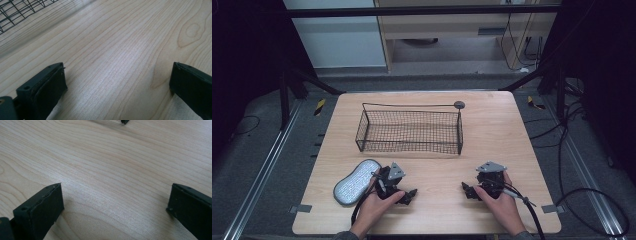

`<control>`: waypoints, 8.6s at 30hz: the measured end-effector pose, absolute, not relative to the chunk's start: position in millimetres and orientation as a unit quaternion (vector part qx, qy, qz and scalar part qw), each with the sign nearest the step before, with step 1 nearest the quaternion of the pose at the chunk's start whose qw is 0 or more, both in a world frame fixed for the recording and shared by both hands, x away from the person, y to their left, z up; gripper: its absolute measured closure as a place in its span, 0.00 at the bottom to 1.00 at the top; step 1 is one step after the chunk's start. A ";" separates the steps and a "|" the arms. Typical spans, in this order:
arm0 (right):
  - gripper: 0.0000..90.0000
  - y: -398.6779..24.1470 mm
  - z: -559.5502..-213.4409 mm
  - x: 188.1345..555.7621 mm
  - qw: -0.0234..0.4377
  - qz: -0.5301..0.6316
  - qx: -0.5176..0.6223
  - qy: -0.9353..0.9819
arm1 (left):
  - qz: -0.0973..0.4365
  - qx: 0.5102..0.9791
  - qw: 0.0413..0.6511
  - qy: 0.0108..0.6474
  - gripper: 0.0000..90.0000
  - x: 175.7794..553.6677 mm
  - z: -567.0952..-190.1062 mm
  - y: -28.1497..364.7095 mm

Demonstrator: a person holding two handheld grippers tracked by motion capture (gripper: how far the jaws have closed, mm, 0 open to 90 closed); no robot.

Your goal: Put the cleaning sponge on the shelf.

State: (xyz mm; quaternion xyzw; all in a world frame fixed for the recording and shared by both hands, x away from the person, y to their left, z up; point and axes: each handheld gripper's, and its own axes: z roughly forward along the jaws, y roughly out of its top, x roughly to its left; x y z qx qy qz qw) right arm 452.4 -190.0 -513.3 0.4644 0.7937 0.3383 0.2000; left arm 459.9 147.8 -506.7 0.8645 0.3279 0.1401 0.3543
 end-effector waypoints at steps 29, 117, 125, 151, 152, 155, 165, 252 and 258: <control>0.00 -188.7 -513.4 453.6 0.202 0.336 0.468 0.792 | 0.187 0.840 0.316 0.400 0.06 459.3 -441.3 259.2; 0.00 -186.7 -512.9 454.3 0.201 0.334 0.471 0.791 | 0.052 0.898 0.130 0.416 0.04 503.8 -469.0 264.2; 0.00 -186.6 -512.9 454.3 0.201 0.334 0.471 0.791 | 0.053 0.898 0.125 0.418 0.02 503.6 -474.6 262.9; 0.00 -186.7 -512.9 454.2 0.201 0.335 0.469 0.792 | 0.107 0.901 0.164 0.388 0.11 490.1 -436.2 265.4; 0.00 -186.7 -512.9 454.2 0.201 0.335 0.470 0.792 | 0.113 0.900 0.171 0.384 0.11 488.3 -432.5 264.8; 0.00 -186.7 -512.9 454.2 0.201 0.335 0.469 0.792 | 0.125 0.903 0.182 0.370 0.11 484.6 -423.1 262.7; 0.00 -186.5 -513.2 453.7 0.202 0.336 0.471 0.791 | 0.174 0.913 0.193 0.314 0.11 489.1 -394.5 246.6; 0.01 -187.6 -513.2 455.8 0.198 0.338 0.457 0.798 | 0.283 0.944 0.137 0.104 0.14 603.1 -351.1 153.2; 0.01 -187.6 -513.2 455.8 0.198 0.339 0.457 0.798 | 0.277 0.946 0.130 0.107 0.14 612.5 -360.4 159.9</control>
